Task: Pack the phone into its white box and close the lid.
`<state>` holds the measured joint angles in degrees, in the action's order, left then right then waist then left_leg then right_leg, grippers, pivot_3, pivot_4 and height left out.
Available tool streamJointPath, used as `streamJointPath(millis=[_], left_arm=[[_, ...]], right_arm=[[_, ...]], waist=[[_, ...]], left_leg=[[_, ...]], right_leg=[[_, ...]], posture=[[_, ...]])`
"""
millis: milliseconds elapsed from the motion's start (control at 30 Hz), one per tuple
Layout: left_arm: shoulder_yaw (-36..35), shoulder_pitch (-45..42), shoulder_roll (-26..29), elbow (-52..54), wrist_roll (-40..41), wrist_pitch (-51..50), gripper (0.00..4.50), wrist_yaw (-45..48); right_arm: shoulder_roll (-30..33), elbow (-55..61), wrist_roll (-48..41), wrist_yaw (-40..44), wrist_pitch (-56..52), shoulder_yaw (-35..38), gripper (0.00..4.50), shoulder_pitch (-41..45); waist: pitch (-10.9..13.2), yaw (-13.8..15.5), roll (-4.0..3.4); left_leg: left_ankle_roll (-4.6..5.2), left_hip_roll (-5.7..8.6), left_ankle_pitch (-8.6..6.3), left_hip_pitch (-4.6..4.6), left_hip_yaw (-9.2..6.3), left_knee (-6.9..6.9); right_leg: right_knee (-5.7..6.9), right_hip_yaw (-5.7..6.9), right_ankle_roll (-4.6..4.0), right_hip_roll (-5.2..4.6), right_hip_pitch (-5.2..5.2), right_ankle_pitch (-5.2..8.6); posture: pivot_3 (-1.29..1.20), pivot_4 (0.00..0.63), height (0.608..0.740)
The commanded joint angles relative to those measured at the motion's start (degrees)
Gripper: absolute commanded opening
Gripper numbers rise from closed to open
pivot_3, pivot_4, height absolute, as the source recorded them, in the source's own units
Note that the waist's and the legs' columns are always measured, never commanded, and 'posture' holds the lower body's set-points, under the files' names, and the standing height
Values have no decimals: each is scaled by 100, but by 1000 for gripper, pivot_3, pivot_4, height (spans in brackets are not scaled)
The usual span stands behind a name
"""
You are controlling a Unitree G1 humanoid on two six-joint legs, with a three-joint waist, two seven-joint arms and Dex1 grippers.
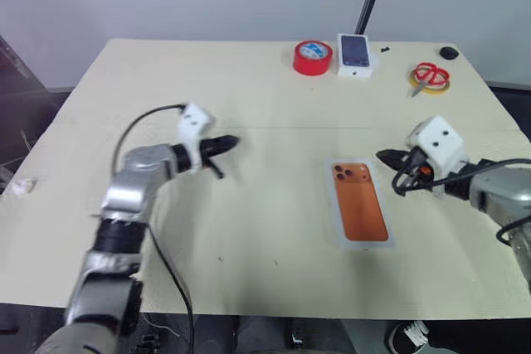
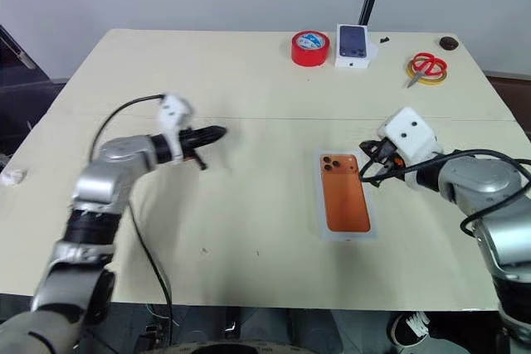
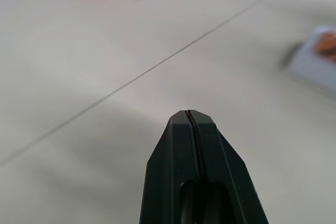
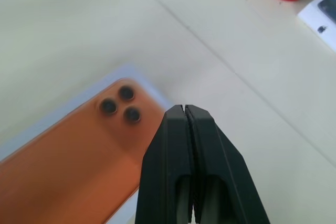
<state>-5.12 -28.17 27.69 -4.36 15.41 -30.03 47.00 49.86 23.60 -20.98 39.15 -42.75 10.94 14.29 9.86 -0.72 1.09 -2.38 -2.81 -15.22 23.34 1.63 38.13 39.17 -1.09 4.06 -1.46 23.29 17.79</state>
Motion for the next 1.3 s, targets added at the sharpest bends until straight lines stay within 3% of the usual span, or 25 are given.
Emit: streamJointPath(millis=[33, 167, 367, 867, 1300], left_arm=[[-701, 543, 366, 473, 252, 32, 0, -150], [-1203, 1431, 559, 687, 330, 196, 0, -349], [-1469, 1939, 517, 1011, 525, 153, 0, -681], [-1129, 1591, 494, 1130, 709, 96, 0, -913], [-1058, 1415, 659, 993, 820, -6, 0, -865]], right_arm=[[-356, -581, -62, 1, 422, -1, 62, 377], [-618, -1214, -105, 317, 746, -178, 62, 640], [-732, -1515, -125, 683, 973, -425, 62, 778], [-751, -1513, 90, 661, 1333, -460, 62, 406], [-477, -953, -83, 517, 881, -91, 62, -24]], waist=[[1, -6, 3], [1, 22, 2], [1, 14, 2], [1, -1, 2], [1, 1, 2]], left_leg=[[0, 1, 0, 0, 2, 0], [0, 1, 0, 2, 2, 0], [1, 0, 0, 3, 0, 0], [1, -1, -1, 2, 3, -1], [1, -1, -1, 2, 2, -1]], right_leg=[[1, -1, 0, -6, 0, 0], [-1, 2, 1, -11, 0, 0], [0, 6, 1, -17, 0, 0], [2, 4, 1, -15, 0, 0], [3, 4, 1, -13, 1, 0]], posture=[[0, 150, 732], [0, 150, 732], [0, 150, 732], [0, 150, 732], [0, 150, 732]])
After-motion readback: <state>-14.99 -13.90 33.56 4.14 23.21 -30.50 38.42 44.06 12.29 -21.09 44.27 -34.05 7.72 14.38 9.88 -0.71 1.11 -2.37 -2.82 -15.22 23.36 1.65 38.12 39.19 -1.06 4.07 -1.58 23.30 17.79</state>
